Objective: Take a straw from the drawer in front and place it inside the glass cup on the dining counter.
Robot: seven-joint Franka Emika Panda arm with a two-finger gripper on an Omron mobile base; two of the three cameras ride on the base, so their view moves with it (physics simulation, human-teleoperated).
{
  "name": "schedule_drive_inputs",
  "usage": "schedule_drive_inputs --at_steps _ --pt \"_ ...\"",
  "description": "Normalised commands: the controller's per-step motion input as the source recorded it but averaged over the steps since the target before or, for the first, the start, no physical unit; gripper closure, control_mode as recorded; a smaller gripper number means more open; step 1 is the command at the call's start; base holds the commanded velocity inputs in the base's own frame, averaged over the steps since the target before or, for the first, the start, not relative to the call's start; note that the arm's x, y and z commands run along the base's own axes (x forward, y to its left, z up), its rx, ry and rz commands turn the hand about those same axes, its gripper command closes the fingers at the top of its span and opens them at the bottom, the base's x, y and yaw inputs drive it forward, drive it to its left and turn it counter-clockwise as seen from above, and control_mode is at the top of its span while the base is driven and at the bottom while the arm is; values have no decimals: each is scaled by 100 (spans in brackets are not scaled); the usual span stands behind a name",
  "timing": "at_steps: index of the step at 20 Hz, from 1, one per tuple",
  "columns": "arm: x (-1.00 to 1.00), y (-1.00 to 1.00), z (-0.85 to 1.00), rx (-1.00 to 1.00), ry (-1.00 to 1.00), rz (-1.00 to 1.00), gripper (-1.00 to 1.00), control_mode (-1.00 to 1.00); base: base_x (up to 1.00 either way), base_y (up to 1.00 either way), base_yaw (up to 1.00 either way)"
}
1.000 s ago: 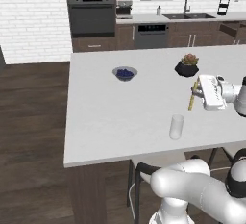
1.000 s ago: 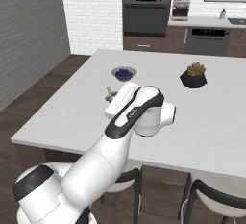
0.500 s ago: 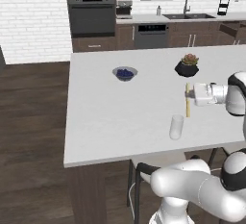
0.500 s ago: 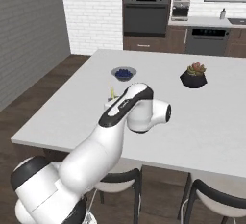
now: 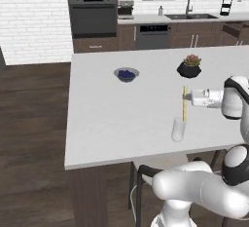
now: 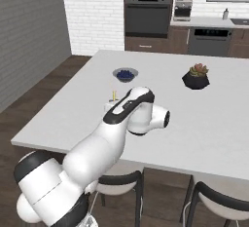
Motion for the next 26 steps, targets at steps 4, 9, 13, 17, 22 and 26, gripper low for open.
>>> schedule_drive_inputs --at_steps 4,9,13,17,22,26 --pt "46 0 -26 7 0 0 100 -100 0 0 0" --pt "30 0 -22 0 0 0 100 -100 0 0 0" --pt "21 -1 -8 0 0 -3 100 -100 0 0 0" --pt "21 -6 -2 0 0 -5 100 -100 0 0 0" --pt "13 -11 0 0 0 -6 100 -100 0 0 0" --pt "-16 0 0 0 0 -6 100 -100 0 0 0"
